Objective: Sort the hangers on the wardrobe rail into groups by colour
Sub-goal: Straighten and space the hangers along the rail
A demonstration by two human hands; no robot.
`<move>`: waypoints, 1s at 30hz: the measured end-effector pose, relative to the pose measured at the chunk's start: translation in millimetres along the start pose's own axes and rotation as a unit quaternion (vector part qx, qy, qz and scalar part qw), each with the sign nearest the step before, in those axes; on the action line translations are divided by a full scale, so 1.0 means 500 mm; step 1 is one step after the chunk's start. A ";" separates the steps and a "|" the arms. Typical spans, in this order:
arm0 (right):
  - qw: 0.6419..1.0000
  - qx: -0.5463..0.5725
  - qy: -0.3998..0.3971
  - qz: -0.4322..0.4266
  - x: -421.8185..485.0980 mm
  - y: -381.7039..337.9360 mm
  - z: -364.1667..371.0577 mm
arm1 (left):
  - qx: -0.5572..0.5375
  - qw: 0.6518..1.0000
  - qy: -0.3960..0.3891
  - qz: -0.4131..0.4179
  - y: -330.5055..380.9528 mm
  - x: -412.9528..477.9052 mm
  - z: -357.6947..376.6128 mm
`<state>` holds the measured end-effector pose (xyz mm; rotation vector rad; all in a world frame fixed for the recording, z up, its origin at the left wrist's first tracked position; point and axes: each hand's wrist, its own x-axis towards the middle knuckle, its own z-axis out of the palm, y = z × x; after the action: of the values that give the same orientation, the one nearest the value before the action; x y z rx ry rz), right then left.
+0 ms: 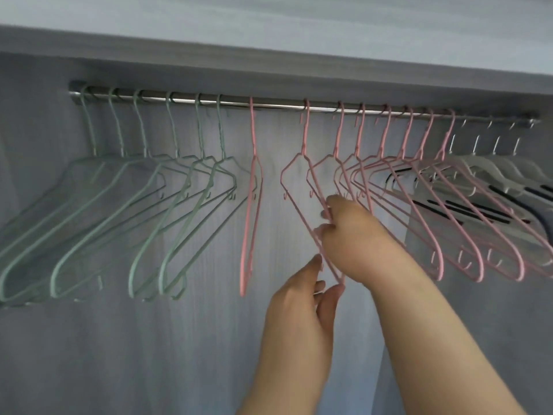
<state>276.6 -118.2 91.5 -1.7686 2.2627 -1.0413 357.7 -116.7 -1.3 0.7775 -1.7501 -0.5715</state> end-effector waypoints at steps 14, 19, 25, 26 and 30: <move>0.983 0.176 -0.022 -0.048 0.015 -0.012 0.054 | 0.066 0.992 0.102 0.047 -0.026 -0.005 -0.015; 0.981 0.182 -0.033 -0.056 0.018 -0.018 0.058 | 0.098 0.988 0.116 0.038 -0.037 -0.005 -0.024; 0.980 0.181 -0.052 -0.067 0.018 -0.018 0.057 | 0.128 0.985 0.106 0.045 -0.040 -0.006 -0.022; 0.980 0.180 -0.054 -0.066 0.018 -0.018 0.056 | 0.128 0.985 0.103 0.046 -0.039 -0.008 -0.021; 0.983 0.156 -0.062 -0.079 0.011 -0.013 0.049 | 0.115 0.988 0.097 0.046 -0.030 -0.011 -0.014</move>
<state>291.5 -134.9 78.4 -1.8391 1.7949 -1.1987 368.8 -122.7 -13.6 0.8768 -1.6782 -0.2248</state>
